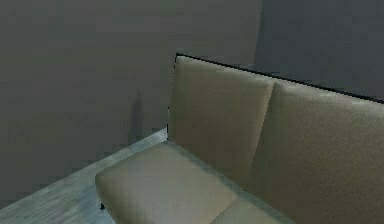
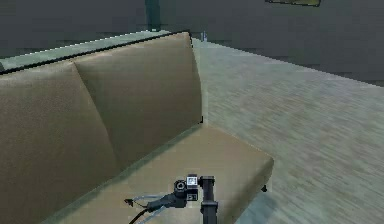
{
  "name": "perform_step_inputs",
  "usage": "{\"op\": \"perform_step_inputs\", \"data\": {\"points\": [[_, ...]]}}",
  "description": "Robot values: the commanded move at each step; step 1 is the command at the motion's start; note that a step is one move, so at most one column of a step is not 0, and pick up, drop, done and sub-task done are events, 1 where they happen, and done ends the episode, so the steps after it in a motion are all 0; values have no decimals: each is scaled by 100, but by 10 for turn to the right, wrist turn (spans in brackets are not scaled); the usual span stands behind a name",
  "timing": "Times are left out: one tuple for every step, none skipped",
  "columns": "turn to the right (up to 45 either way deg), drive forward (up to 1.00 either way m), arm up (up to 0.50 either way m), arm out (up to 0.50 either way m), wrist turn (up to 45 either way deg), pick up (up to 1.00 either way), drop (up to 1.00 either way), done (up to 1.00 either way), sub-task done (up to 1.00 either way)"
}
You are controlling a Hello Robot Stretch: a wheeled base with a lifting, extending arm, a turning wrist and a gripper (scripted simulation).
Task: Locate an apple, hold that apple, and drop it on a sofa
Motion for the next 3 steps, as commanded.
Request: {"op": "perform_step_inputs", "data": {"points": [[0,0,10,0,0,0,0,0,0],[0,0,0,-8,0,0,0,0,0],[0,0,0,0,0,0,0,100,0]]}}
